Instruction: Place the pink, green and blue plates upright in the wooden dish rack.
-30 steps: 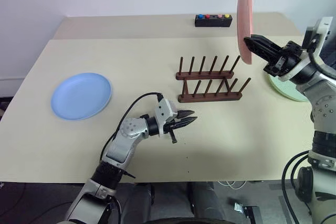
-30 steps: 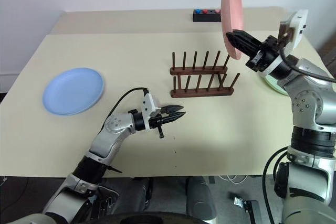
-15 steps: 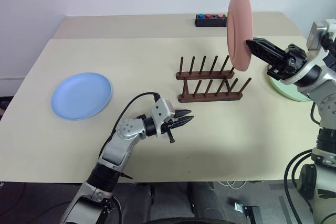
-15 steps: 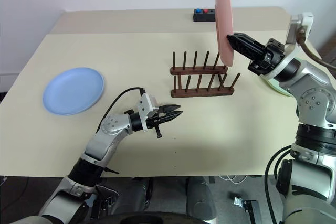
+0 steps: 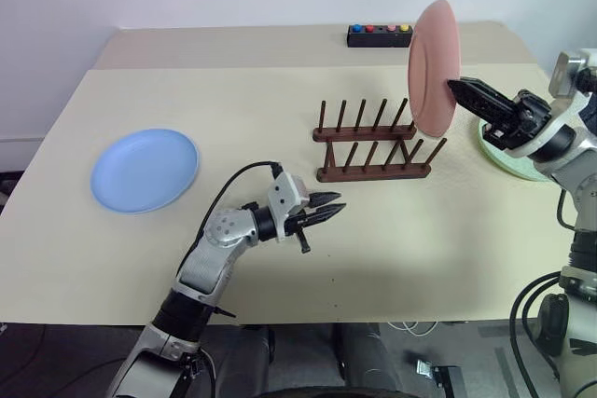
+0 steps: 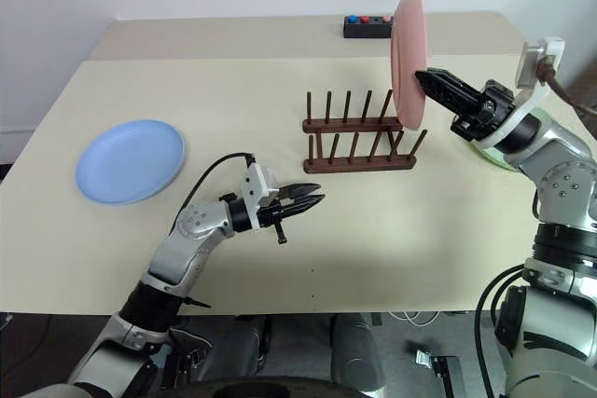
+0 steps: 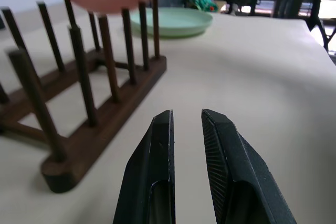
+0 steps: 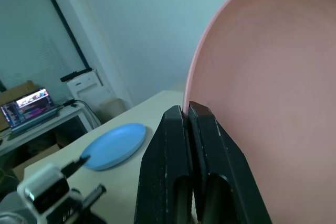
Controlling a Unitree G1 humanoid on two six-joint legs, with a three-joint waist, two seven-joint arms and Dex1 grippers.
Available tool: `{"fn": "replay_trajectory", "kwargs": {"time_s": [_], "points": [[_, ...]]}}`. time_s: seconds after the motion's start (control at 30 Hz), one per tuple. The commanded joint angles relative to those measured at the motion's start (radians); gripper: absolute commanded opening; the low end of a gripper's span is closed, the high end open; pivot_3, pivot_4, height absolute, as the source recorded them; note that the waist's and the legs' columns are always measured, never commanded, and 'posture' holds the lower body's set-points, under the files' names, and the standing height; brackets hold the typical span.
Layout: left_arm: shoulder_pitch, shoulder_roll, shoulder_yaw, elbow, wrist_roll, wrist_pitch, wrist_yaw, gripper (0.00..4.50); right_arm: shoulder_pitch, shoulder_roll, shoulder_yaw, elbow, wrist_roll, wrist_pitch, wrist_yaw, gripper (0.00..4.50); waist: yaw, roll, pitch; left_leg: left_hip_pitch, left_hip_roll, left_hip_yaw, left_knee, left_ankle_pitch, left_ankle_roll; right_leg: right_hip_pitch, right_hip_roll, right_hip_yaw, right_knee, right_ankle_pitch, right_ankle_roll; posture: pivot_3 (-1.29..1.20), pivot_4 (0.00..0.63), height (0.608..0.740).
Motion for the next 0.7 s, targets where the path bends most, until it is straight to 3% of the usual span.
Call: {"fn": "replay_trajectory", "kwargs": {"time_s": [0.03, 0.6, 0.63, 0.7], "points": [[0.003, 0.001, 0.021, -0.047, -0.031, 0.010, 0.002, 0.81, -0.007, -0.022, -0.046, -0.001, 0.024, -0.004, 0.011, 0.02, 0.000, 0.000, 0.000, 0.000, 0.000, 0.000, 0.000, 0.000, 0.000, 0.000, 0.000, 0.000, 0.000, 0.000, 0.000, 0.00, 0.150, 0.740], [0.008, 0.001, 0.015, -0.044, -0.022, 0.018, 0.002, 0.81, 0.019, -0.039, -0.073, 0.036, 0.030, 0.015, 0.027, 0.02, 0.000, 0.000, 0.000, 0.000, 0.000, 0.000, 0.001, 0.000, 0.000, 0.000, 0.000, 0.000, 0.000, 0.000, 0.000, 0.00, 0.150, 0.740], [0.008, 0.000, 0.015, -0.044, -0.022, 0.019, 0.003, 0.81, 0.020, -0.039, -0.073, 0.037, 0.030, 0.016, 0.027, 0.58, 0.000, 0.000, 0.000, 0.000, 0.000, 0.000, 0.001, 0.000, 0.000, 0.000, 0.000, 0.000, 0.000, 0.000, 0.000, 0.00, 0.150, 0.740], [0.009, 0.001, 0.015, -0.045, -0.022, 0.020, 0.003, 0.81, 0.020, -0.038, -0.075, 0.038, 0.028, 0.015, 0.024, 1.27, 0.000, 0.000, 0.000, 0.000, 0.000, 0.000, 0.001, 0.000, 0.000, 0.000, 0.000, 0.000, 0.000, 0.000, 0.000, 0.00, 0.150, 0.740]]}}
